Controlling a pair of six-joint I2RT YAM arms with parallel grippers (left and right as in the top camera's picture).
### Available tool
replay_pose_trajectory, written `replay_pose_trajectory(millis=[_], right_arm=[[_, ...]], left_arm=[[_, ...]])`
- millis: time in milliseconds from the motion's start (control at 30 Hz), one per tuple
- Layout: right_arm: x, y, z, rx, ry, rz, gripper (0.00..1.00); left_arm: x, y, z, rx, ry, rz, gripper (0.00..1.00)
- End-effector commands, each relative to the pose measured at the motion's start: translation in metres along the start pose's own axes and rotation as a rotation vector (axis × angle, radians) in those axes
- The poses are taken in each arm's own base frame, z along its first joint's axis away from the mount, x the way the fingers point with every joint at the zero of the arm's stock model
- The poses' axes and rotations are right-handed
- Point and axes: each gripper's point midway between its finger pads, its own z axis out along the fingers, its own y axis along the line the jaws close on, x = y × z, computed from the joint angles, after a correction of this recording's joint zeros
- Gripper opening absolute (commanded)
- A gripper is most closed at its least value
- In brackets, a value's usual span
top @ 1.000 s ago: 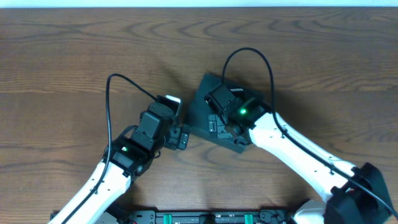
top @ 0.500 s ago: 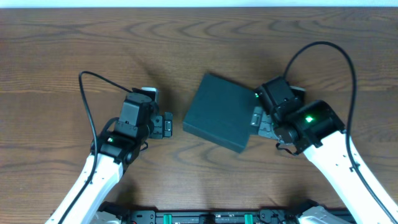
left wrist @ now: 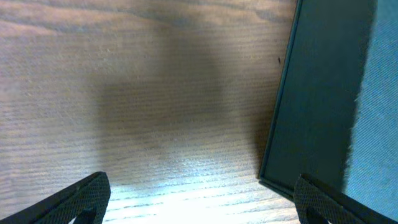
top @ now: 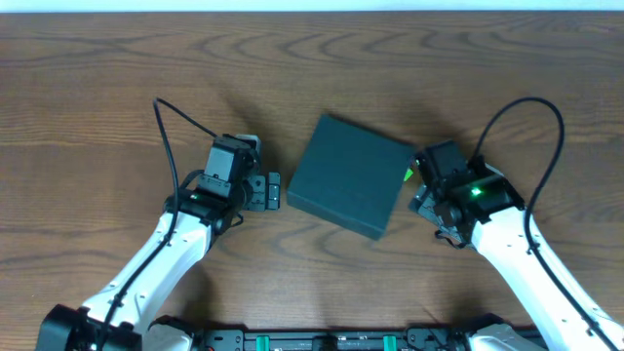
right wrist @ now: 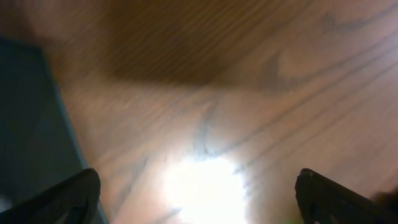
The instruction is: Pack container
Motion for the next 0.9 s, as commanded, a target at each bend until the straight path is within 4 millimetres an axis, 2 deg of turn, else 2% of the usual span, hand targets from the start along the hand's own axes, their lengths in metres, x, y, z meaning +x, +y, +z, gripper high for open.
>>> replay_pose_trajectory(millis=[0,133,400,533,667,867], right_arm=[[-0.004,-0.003,0.018,0.006,-0.012,0.035,0.99],[-0.006,0.015,0.035,-0.054,-0.012,0.036,0.99],[-0.008,0.039,0.064,-0.072,-0.003,0.032,0.99],[-0.009,0.050,0.076,-0.083,-0.007,0.031,0.99],[-0.016,0.065,0.084,-0.126,-0.031,0.030,0.99],[-0.018,0.086,0.083,-0.220,-0.022,0.033,0.99]], left_arm=[[-0.007,-0.001,-0.001,0.005,-0.012,-0.004,0.95],[-0.007,-0.001,-0.001,0.005,-0.012,-0.004,0.95],[-0.007,-0.002,-0.001,0.008,-0.011,-0.010,0.95],[-0.001,-0.018,-0.002,0.100,0.023,-0.021,0.95],[0.008,-0.024,-0.003,0.125,0.067,-0.102,0.95],[0.022,-0.034,-0.003,0.127,0.118,-0.140,0.95]])
